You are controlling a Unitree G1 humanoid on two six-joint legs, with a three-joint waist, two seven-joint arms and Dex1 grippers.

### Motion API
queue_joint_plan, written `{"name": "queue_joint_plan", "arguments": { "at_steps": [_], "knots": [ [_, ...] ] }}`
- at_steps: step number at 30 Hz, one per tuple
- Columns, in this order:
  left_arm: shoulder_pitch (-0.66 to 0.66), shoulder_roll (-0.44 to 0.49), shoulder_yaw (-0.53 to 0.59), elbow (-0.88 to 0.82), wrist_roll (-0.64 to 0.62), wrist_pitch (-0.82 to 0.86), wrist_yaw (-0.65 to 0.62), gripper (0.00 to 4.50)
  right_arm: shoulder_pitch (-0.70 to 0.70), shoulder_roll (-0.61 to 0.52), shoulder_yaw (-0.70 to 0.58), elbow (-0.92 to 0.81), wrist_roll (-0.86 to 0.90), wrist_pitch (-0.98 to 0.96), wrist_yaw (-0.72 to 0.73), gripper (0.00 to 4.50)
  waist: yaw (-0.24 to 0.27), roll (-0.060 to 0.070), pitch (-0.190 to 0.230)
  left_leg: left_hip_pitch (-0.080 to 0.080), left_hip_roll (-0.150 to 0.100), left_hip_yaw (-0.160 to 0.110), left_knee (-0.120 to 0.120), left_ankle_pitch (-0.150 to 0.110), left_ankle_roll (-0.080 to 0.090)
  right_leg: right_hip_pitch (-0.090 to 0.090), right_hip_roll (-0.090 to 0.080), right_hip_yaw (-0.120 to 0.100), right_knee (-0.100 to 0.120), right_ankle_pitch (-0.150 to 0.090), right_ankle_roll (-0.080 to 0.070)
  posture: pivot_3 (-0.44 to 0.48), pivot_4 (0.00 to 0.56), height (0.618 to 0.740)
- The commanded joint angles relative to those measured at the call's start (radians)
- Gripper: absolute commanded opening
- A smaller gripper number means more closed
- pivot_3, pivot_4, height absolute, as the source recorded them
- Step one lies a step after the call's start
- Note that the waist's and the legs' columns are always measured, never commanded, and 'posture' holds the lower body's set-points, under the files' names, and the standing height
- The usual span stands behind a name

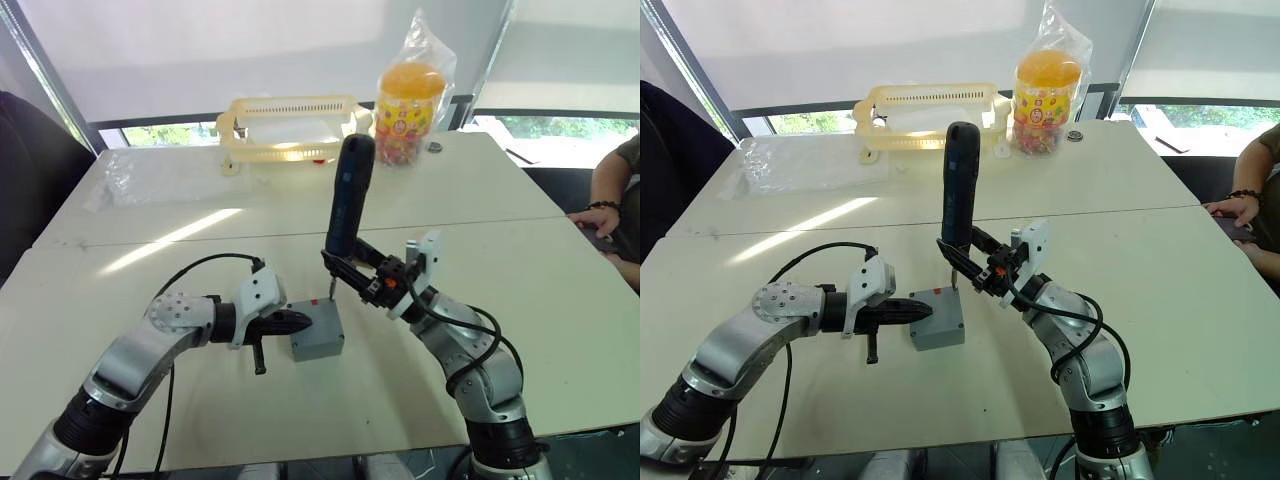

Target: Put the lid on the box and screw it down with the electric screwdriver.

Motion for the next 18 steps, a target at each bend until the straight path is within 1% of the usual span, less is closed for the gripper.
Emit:
{"name": "queue_joint_plan", "arguments": {
  "at_steps": [1, 9, 18],
  "knots": [
    [0.003, 0.012, 0.0, 0.004, 0.014, 0.012, -0.001, 0.0, -0.014, 0.0, -0.004, -0.02, 0.008, -0.05, 0.01, 1.76, 0.0, 0.0, 0.0, 0.0, 0.0, 0.0, 0.0, 0.0, 0.0, 0.0, 0.0, 0.0, 0.0, 0.0, 0.0, 0.0, 0.15, 0.74],
    [0.013, 0.024, 0.014, -0.001, 0.007, 0.009, -0.007, 0.0, -0.007, -0.009, 0.001, 0.002, 0.0, -0.073, 0.019, 1.76, 0.0, 0.0, 0.0, 0.0, 0.0, 0.0, 0.0, 0.0, 0.0, 0.0, 0.0, 0.0, 0.0, 0.0, 0.0, 0.0, 0.15, 0.74],
    [0.01, 0.018, 0.007, -0.002, 0.009, 0.016, -0.003, 0.0, -0.025, -0.001, -0.025, -0.046, 0.05, -0.035, -0.013, 1.76, 0.0, 0.0, 0.0, 0.0, 0.0, 0.0, 0.0, 0.0, 0.0, 0.0, 0.0, 0.0, 0.0, 0.0, 0.0, 0.0, 0.15, 0.74]
  ]
}}
